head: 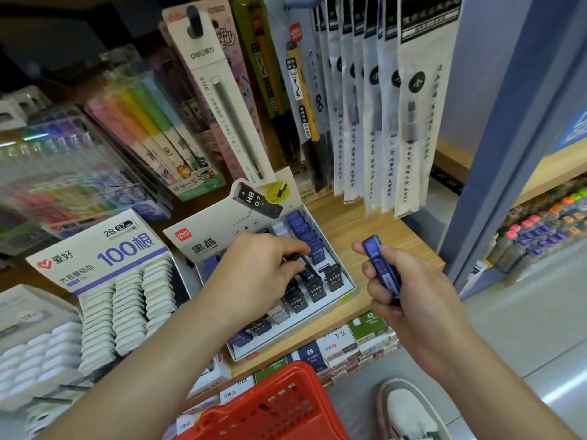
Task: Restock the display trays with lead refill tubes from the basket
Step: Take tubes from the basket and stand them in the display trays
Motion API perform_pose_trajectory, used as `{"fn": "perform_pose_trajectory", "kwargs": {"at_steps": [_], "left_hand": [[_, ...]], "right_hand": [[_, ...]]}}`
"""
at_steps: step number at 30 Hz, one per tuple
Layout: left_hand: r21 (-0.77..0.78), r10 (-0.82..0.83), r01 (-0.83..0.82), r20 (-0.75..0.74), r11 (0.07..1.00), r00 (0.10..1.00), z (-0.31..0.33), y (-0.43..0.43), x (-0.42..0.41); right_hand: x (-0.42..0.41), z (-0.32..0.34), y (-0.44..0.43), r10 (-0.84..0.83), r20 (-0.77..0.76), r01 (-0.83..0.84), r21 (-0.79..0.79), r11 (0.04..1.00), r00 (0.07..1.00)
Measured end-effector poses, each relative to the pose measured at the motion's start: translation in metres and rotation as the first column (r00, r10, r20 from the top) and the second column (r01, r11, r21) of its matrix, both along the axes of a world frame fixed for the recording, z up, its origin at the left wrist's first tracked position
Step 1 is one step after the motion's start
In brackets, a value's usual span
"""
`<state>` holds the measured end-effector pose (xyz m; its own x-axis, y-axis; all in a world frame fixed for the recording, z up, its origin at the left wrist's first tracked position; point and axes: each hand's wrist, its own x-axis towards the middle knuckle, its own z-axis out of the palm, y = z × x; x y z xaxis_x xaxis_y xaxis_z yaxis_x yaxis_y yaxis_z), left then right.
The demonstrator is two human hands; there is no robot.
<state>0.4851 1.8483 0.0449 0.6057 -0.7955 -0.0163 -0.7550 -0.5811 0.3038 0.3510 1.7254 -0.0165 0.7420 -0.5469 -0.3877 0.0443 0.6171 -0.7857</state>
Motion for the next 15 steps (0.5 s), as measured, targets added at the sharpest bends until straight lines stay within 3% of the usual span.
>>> {"fn": "perform_pose_trajectory", "kwargs": {"at_steps": [9, 15], "left_hand": [[0.092, -0.078, 0.061, 0.197, 0.994, 0.977, 0.002, -0.007, 0.013], [0.129, -0.140, 0.115, 0.206, 0.985, 0.968, -0.006, -0.009, 0.009]], "right_hand": [[0.001, 0.000, 0.001, 0.023, 0.006, -0.023, -0.009, 1.000, 1.000], [0.000, -0.003, 0.001, 0.009, -0.016, -0.009, -0.049, 0.999, 1.000]]}}
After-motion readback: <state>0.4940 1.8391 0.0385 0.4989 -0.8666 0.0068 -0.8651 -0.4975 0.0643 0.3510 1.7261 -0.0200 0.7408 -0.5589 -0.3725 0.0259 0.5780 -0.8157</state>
